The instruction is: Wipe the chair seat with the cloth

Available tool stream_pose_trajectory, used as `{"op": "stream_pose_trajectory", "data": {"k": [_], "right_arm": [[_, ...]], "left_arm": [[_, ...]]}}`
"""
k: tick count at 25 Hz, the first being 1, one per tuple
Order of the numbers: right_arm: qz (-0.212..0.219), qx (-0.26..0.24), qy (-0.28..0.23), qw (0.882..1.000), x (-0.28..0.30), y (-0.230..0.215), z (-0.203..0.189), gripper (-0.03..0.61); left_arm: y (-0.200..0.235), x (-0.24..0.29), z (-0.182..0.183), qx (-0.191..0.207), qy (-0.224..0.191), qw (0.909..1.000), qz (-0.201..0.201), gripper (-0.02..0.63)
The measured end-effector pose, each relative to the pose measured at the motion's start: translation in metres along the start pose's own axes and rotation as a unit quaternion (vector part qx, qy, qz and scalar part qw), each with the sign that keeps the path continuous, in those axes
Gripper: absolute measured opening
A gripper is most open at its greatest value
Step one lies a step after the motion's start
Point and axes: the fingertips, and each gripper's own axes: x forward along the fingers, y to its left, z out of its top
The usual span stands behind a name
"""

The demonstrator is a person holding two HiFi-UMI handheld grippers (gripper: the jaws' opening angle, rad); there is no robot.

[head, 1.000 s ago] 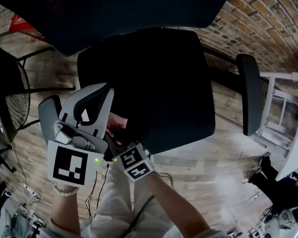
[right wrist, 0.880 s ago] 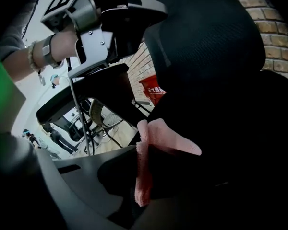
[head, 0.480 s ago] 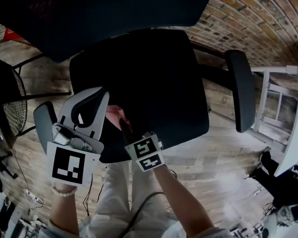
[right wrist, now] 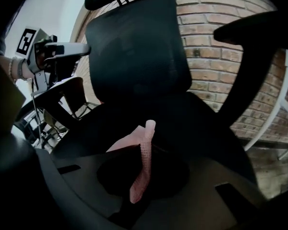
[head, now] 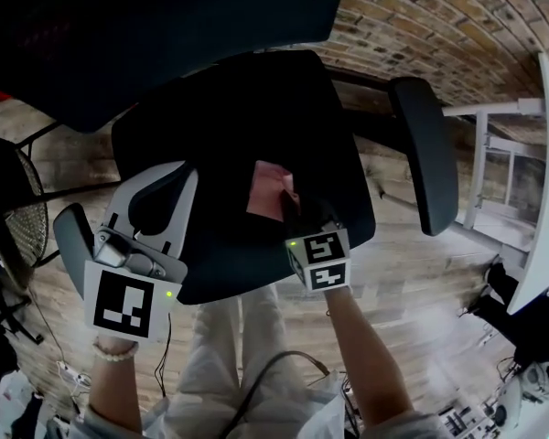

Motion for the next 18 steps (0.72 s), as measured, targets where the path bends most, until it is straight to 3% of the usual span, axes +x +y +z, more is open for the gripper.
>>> {"op": "stream_pose_trajectory", "data": {"k": [10,18], "right_arm": [[-0.122,0.048,-0.002,0.991,-0.059,-0.111,-0.027,0.055],[-0.158,0.093,-0.010,0.983,-0.087,-0.141,-0.036,0.055]], "left_arm": [[-0.024,0.023,0.007,0.023,0.004,0.9992,-0.033,0.018],[-0.032,0.023,0.012,0.024,0.002,0.9989,-0.042,0.018]]}}
